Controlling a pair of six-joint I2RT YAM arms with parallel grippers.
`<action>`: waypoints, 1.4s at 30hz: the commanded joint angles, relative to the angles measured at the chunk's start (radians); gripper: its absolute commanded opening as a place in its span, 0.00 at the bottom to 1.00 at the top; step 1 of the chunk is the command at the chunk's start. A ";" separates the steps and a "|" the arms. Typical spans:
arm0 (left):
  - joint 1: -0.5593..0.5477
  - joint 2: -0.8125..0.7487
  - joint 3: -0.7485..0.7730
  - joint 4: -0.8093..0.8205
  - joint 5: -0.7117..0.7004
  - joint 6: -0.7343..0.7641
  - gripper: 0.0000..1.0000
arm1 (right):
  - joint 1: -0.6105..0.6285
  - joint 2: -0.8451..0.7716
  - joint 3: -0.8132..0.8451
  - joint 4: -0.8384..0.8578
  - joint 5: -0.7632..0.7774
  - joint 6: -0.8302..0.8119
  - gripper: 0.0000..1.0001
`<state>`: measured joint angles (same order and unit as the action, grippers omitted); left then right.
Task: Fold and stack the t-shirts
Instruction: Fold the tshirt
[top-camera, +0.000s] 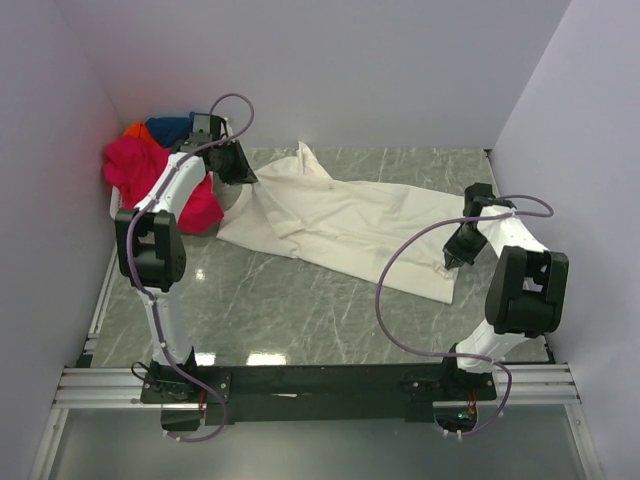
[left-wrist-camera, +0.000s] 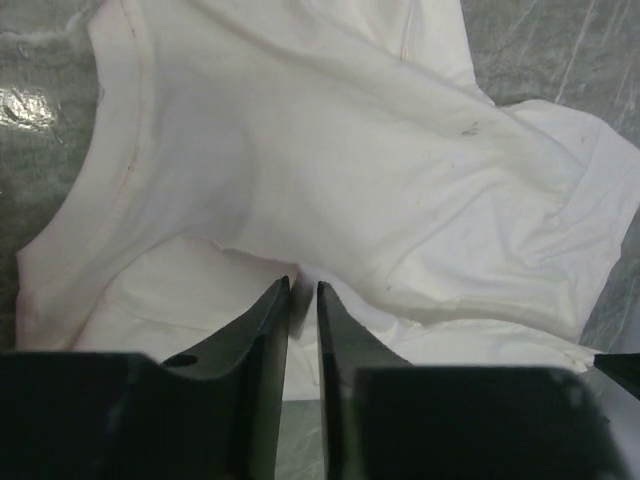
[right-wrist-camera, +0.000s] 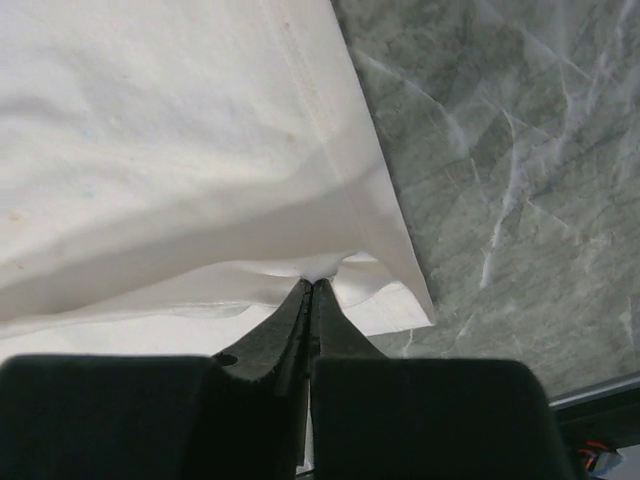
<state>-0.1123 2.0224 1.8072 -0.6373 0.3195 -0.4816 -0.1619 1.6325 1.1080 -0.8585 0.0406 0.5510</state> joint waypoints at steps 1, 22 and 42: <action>0.003 0.033 0.084 0.010 0.024 0.006 0.26 | -0.014 0.013 0.064 0.041 -0.005 -0.022 0.06; -0.032 -0.246 -0.491 0.266 -0.011 -0.045 0.91 | 0.004 -0.255 -0.187 0.164 -0.199 -0.062 0.66; -0.033 -0.159 -0.646 0.426 -0.069 0.006 0.93 | -0.001 0.030 -0.195 0.125 -0.193 -0.118 0.65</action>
<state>-0.1474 1.8656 1.1824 -0.2459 0.2852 -0.5037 -0.1596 1.6096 0.8940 -0.7055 -0.2066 0.4572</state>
